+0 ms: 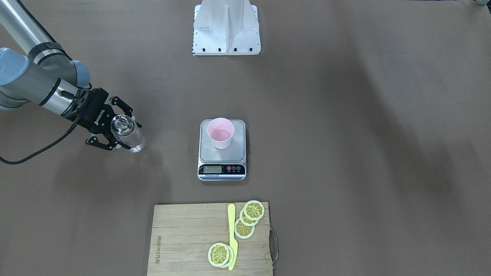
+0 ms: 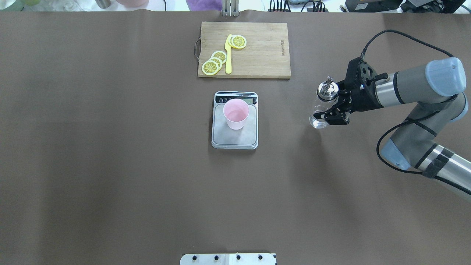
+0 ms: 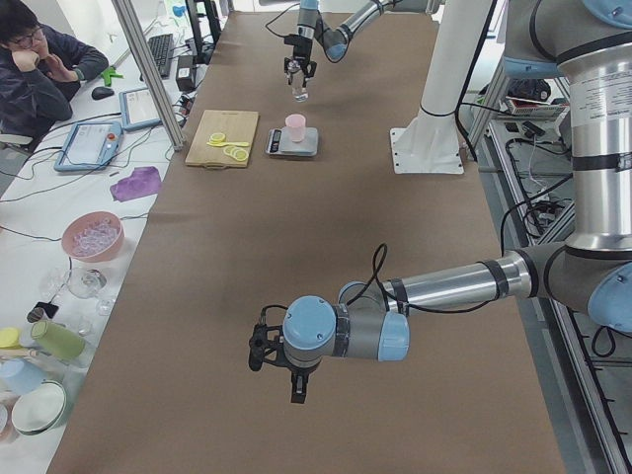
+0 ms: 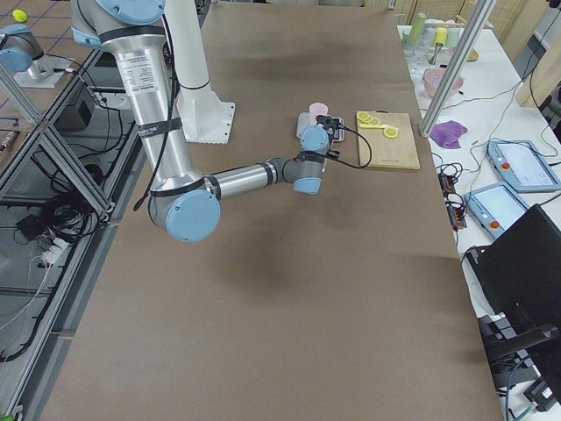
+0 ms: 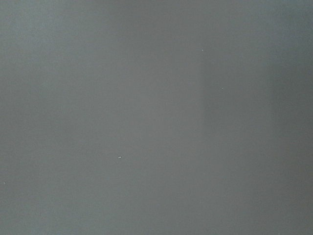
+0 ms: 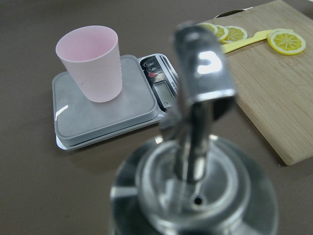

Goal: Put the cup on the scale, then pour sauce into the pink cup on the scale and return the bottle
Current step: 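Lower the sauce bottle onto the table beside the scale with the right gripper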

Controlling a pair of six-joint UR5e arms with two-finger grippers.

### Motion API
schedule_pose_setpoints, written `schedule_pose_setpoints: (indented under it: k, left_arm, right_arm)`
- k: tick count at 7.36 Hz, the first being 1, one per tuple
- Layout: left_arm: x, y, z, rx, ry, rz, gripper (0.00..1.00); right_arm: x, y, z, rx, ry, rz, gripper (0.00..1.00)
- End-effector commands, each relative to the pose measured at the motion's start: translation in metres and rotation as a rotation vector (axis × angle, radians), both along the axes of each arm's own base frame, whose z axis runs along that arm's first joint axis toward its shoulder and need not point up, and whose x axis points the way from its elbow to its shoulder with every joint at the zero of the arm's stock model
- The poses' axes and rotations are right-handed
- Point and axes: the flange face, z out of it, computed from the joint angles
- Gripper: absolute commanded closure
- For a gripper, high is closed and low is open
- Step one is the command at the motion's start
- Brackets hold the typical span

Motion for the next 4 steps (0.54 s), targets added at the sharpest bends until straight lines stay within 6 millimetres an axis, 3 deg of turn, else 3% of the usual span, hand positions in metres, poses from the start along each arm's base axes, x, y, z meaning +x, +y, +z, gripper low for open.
schedule_pose_setpoints:
  k: [1,4]
  left_arm:
    - [0.0,-0.001,0.0,0.001,0.0,0.0,0.02]
    - [0.0,-0.001,-0.002,0.004,0.0,0.0,0.02]
  right_arm:
    - [-0.003,-0.004,0.025,0.024,-0.02,0.002,1.0]
    - [-0.003,-0.004,0.039,0.034,-0.029,0.006,1.0]
